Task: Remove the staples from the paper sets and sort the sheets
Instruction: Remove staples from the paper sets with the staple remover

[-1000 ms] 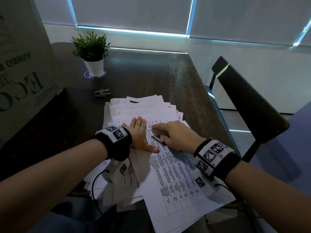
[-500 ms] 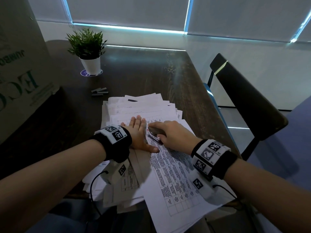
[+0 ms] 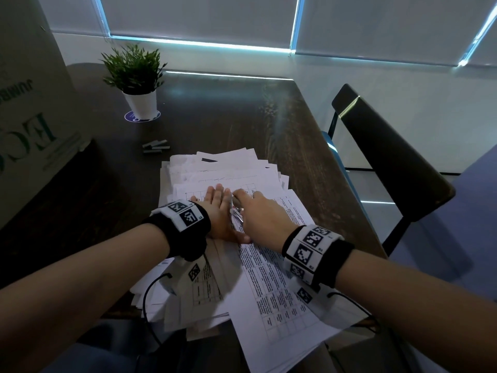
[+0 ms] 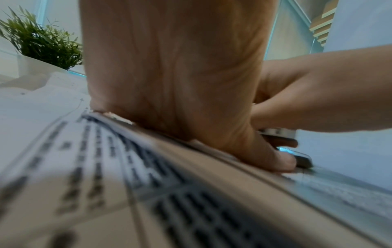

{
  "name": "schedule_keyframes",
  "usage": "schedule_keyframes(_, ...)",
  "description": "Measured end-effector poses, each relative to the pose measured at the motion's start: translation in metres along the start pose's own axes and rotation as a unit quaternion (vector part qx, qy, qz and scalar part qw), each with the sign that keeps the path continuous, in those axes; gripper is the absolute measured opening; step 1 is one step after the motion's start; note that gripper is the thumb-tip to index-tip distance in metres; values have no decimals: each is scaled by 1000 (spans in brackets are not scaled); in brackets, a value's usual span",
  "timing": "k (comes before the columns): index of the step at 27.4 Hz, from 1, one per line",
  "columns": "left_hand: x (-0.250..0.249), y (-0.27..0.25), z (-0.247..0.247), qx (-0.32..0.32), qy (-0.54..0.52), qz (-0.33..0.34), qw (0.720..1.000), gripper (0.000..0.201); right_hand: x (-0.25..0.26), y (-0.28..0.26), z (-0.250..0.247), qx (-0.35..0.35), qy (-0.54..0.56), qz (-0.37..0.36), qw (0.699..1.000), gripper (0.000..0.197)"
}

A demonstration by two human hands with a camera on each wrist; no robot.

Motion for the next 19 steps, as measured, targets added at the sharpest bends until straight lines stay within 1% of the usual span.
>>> schedule_keyframes(2, -1, 1, 1, -6, 3, -11, 1000, 130, 5, 7, -1, -11, 2, 2, 1000, 43)
schedule_keyframes(5, 0, 1, 0, 8, -7, -23, 1000, 136, 7, 22, -3, -16, 15, -5, 1000, 34)
schedule_keyframes(8, 1, -2, -1, 10, -32, -17, 999, 142, 2, 31, -3, 0, 55, -7, 998, 34)
schedule_keyframes(12, 6, -8, 2, 8, -49, -25, 998, 143, -11, 32, -8, -12, 127, -6, 992, 39)
schedule_keyframes(14, 9, -13, -1, 3, -53, -8, 999, 141, -30, 27, -16, -31, 206, 35, 977, 41)
schedule_keyframes(16, 12, -16, -8, -19, -63, 17, 998, 134, -55, 17, -20, -56, 290, 81, 952, 42)
schedule_keyframes(17, 12, -17, -13, -32, -69, 30, 997, 127, -65, 10, -21, -68, 323, 96, 939, 43)
schedule_keyframes(19, 10, -19, -20, -46, -78, 45, 995, 110, -78, -3, -24, -92, 369, 96, 920, 38)
Point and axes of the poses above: each hand's wrist, its own y-axis towards the middle knuckle, its own z-axis out of the palm, x = y × z, the point moved 5 cm from there along y, towards the middle knuckle, and after that the axes turned 8 degrees about x, right-handed, at the moved point
